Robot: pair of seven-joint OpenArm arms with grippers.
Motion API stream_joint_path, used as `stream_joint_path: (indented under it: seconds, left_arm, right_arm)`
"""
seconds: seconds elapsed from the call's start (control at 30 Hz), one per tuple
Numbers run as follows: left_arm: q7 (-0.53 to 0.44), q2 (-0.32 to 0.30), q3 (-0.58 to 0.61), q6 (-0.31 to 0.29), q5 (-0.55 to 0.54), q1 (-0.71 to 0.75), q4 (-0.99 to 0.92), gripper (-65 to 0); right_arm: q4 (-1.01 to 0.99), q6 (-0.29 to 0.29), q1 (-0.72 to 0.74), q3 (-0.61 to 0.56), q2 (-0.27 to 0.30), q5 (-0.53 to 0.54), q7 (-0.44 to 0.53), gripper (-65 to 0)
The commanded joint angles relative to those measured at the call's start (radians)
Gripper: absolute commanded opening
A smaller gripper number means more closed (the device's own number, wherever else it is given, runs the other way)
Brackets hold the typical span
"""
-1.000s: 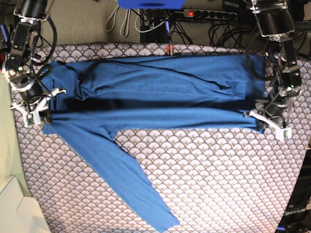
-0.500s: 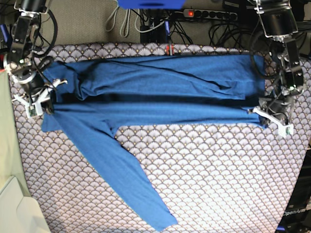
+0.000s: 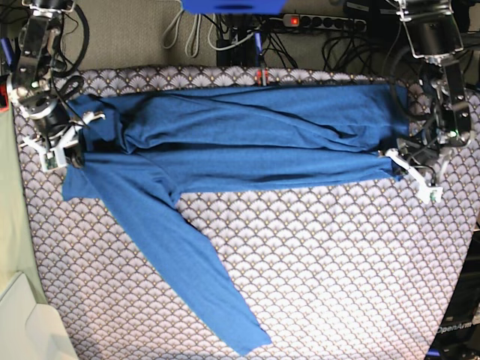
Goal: Fold the T-shirt properly
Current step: 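Lower the folded edge and open both grippers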
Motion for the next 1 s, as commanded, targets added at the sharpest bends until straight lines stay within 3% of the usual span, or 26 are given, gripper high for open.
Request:
stream_joint_path:
  seconds: [0.0,0.27,0.97]
  left_arm:
    - [-0.010,-0.030,-0.005,-0.001,-0.008,-0.013,0.022,-64.7]
    - [-0.008,-0.070,-0.007,-0.001,-0.015,-0.011,0.015,-64.7]
    - [-0.016,-0.065,-0.007,-0.002,-0.006,0.024,0.011,-64.7]
  right_arm:
    - [0.017,0.001,-0.005,0.009,0.016,0.011,0.023,-65.0]
    - [0.017,0.001,-0.012,0.009,0.016,0.011,0.023,-65.0]
    - [-0.054,0.003,-0.014,0.050,0.037,0.011,0.023,-65.0]
